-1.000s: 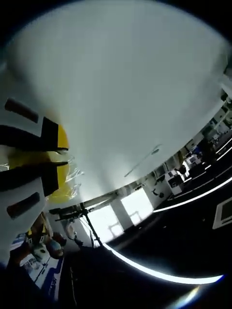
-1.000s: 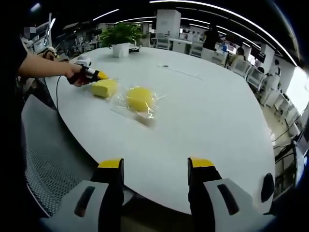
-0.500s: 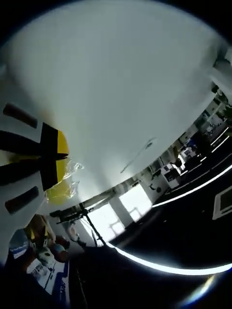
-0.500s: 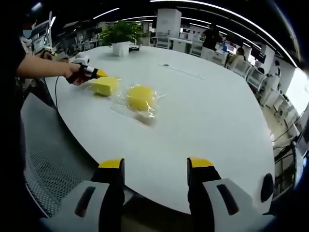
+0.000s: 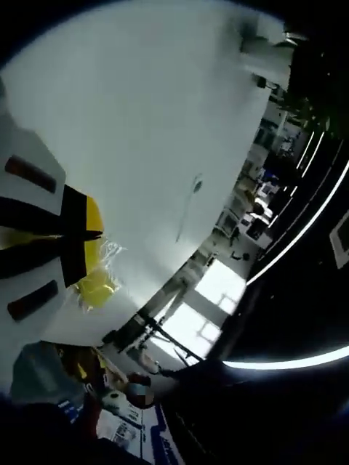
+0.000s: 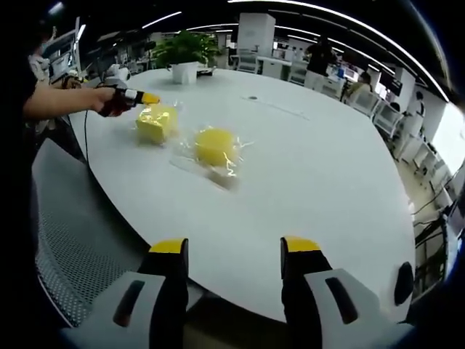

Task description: Compare the silicone blocks by pressing each to a similar depth, holding the contact briefly, and releasing to observe deformation and rebound differences across the visible hardness samples.

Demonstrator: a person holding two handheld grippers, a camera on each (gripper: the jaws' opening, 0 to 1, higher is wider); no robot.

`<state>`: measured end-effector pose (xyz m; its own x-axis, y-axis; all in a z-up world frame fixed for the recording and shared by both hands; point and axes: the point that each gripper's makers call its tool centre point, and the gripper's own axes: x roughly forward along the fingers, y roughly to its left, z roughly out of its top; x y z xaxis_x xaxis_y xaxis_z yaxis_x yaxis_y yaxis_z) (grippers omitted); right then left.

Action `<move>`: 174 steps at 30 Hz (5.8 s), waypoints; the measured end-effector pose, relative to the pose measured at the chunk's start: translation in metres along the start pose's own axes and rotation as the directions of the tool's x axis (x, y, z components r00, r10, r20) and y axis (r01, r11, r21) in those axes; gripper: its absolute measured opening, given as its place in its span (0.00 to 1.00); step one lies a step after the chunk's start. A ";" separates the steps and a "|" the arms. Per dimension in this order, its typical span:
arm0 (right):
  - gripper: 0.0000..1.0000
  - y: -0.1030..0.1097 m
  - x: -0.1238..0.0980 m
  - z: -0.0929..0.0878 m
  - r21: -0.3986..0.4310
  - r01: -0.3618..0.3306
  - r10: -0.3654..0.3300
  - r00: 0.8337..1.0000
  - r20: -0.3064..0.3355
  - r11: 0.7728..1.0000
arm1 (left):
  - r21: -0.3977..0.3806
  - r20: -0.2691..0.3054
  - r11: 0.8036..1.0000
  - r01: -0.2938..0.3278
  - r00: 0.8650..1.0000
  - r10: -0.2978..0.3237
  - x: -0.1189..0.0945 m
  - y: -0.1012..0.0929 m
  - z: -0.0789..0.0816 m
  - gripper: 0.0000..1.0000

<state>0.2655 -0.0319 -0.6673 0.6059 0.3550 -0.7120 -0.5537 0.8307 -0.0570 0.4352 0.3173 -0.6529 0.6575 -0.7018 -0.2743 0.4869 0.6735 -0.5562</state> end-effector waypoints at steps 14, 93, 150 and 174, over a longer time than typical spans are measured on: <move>0.46 0.002 0.001 0.010 -0.024 -0.024 0.024 0.999 0.037 0.999 | 0.312 -0.014 0.950 0.027 1.000 -0.024 -0.011 -0.054 0.033 0.00; 0.68 0.018 -0.034 0.164 -0.375 -0.290 0.403 0.874 0.272 0.881 | 0.539 0.055 0.772 0.337 0.901 -0.431 0.000 -0.254 0.118 0.00; 0.30 0.110 -0.012 0.298 -0.344 -0.765 0.813 0.380 0.441 0.544 | 0.521 0.092 0.737 0.431 0.830 -0.550 -0.016 -0.279 0.132 0.00; 0.14 0.150 -0.039 0.296 -0.352 -0.641 0.727 0.544 0.419 0.682 | 0.496 0.065 0.734 0.464 0.823 -0.564 -0.060 -0.285 0.129 0.00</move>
<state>0.3278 0.2060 -0.4413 0.1665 0.9767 -0.1353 -0.9671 0.1885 0.1706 0.3318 0.1974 -0.3769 0.3034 -0.9427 0.1389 0.9478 0.2835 -0.1461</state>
